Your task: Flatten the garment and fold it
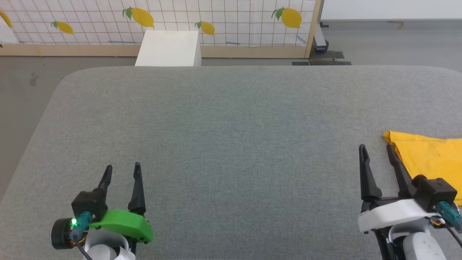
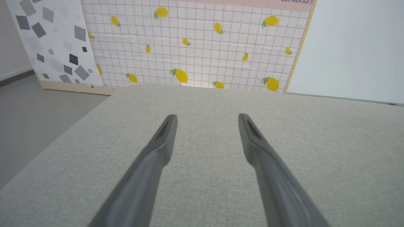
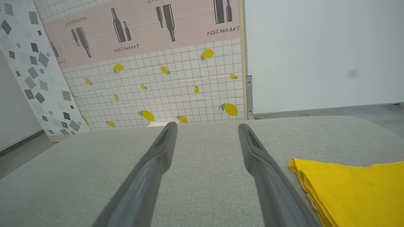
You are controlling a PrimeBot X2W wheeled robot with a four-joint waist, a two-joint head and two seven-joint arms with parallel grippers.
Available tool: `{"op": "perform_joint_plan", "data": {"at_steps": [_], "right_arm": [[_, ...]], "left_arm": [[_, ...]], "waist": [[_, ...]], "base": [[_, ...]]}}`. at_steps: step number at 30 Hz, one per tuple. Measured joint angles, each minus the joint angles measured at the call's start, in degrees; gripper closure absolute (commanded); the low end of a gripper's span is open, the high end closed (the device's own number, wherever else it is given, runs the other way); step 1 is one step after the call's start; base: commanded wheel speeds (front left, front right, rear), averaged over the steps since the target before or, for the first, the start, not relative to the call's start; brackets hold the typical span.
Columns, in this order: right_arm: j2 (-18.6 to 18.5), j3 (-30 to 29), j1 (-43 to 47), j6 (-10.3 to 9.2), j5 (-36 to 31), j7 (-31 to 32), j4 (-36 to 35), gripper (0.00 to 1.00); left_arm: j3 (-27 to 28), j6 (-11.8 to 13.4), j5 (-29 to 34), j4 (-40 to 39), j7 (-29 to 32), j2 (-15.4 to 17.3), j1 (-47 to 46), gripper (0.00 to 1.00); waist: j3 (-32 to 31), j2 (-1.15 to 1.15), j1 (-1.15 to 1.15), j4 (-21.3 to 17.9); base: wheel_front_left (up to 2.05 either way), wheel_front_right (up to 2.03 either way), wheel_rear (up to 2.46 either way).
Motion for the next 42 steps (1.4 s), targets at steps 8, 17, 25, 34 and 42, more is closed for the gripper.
{"op": "perform_joint_plan", "data": {"at_steps": [8,17,25,34,42], "right_arm": [[0.0,0.2,0.2,0.00,-0.1,0.0,0.2,0.00],[0.0,0.3,0.2,0.00,0.4,0.0,0.7,0.00],[0.0,0.3,0.2,0.00,0.6,0.0,0.8,1.00],[0.0,0.4,0.2,0.00,0.1,1.0,0.3,1.00],[0.0,0.6,0.2,0.00,-0.5,2.0,-0.5,1.00]], "left_arm": [[-0.1,0.0,-0.2,0.6,0.0,-0.2,0.0,0.00],[0.0,0.0,-0.4,0.5,-0.1,-0.2,0.0,0.00],[0.0,0.0,-0.4,0.5,0.1,-0.2,0.0,1.00],[0.1,0.0,0.1,-0.3,0.9,-0.3,0.0,1.00],[0.1,0.0,0.6,-1.3,1.9,-0.5,0.0,1.00]], "waist": [[-0.2,0.00,0.00,-0.2],[-0.2,0.00,0.00,-0.3],[0.0,0.00,0.00,-0.4],[0.0,0.00,0.00,-0.3],[0.0,0.00,0.00,-0.2]], "base": [[0.00,0.00,0.00],[0.00,0.00,0.00],[0.00,0.00,0.00],[0.00,0.00,0.00],[0.00,0.00,0.00]]}}
